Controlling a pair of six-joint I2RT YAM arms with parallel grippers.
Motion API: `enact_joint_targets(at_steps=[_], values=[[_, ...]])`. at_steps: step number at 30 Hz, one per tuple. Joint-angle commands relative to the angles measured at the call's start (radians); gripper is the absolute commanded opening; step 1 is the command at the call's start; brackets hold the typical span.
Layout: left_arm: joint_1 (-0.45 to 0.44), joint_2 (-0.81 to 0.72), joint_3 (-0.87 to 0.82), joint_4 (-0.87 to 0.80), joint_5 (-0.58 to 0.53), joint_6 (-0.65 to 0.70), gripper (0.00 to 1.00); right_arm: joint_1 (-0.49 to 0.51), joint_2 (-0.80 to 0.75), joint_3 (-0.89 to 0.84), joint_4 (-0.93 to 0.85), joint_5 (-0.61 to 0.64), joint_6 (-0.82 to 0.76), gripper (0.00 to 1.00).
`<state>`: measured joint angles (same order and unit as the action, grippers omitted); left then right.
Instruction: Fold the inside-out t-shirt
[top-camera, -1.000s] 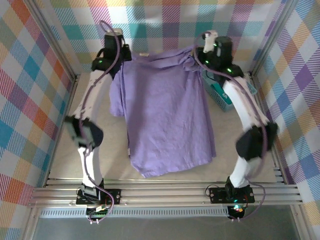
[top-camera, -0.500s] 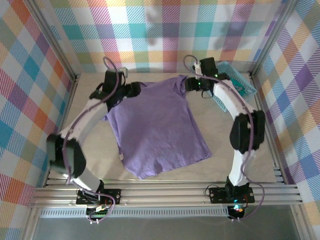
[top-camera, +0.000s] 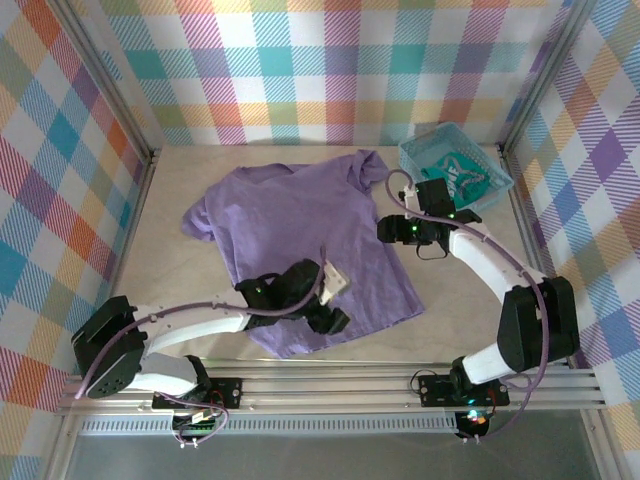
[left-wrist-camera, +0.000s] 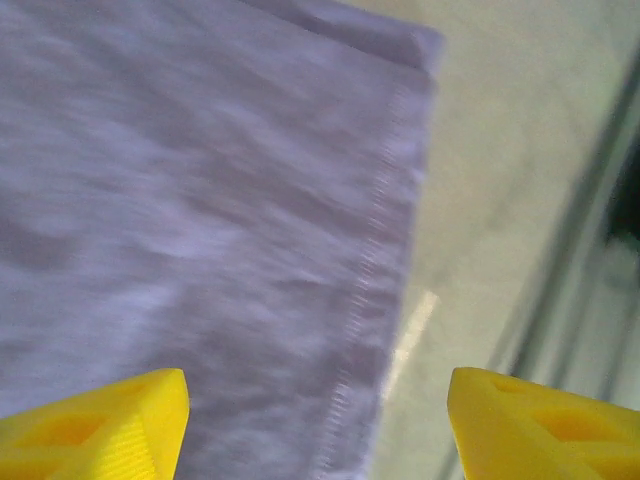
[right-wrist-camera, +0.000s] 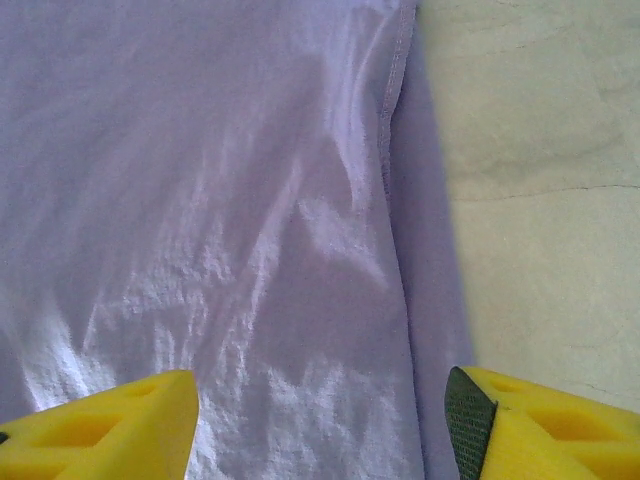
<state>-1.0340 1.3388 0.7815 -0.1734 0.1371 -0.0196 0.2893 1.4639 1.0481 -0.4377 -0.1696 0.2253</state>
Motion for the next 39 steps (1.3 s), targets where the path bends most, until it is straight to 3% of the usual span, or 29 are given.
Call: enact_joint_targets(at_steps=[1, 22, 34, 39], values=[[-0.033, -0.003, -0.009, -0.071, -0.019, 0.05, 0.67, -0.002, -0.04, -0.017, 0.059, -0.025, 0.023, 0.67], [-0.107, 0.326, 0.126, -0.096, -0.084, 0.084, 0.62, -0.003, -0.036, -0.052, 0.052, -0.01, 0.005, 0.67], [-0.107, 0.384, 0.154, -0.146, -0.09, 0.107, 0.61, -0.004, -0.039, -0.074, 0.054, 0.013, -0.003, 0.68], [-0.107, 0.379, 0.151, -0.135, -0.086, 0.104, 0.52, -0.004, -0.031, -0.071, 0.055, 0.009, -0.003, 0.68]])
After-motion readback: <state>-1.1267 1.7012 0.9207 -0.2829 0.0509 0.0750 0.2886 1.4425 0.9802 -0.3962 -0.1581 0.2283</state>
